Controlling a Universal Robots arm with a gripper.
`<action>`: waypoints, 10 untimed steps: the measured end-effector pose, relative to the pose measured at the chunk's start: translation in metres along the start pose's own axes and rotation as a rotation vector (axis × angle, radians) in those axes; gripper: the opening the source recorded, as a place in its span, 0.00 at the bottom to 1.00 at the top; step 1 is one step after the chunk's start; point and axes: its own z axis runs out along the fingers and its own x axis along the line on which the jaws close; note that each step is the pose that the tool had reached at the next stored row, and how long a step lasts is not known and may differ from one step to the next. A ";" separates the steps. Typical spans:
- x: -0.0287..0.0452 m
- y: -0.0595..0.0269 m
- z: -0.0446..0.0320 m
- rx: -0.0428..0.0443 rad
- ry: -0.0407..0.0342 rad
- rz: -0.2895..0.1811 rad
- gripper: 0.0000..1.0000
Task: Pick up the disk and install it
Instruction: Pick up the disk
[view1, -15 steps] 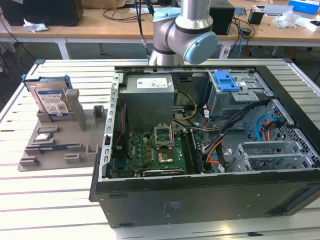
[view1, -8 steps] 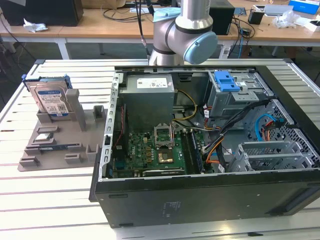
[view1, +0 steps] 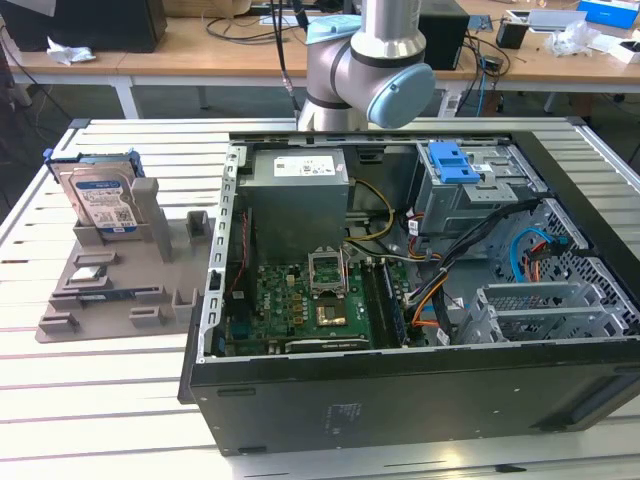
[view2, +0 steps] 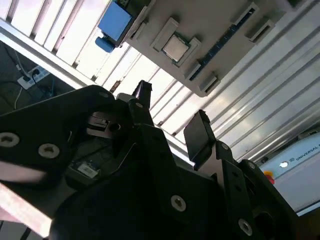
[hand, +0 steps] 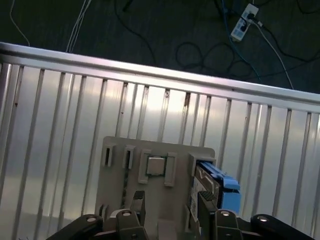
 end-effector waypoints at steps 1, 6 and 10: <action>0.0000 0.0000 0.0000 0.0000 0.0001 0.015 0.54; -0.0001 0.0000 0.0001 0.0003 -0.0007 0.053 0.54; -0.0004 -0.0001 0.0001 0.0003 -0.0008 0.053 0.54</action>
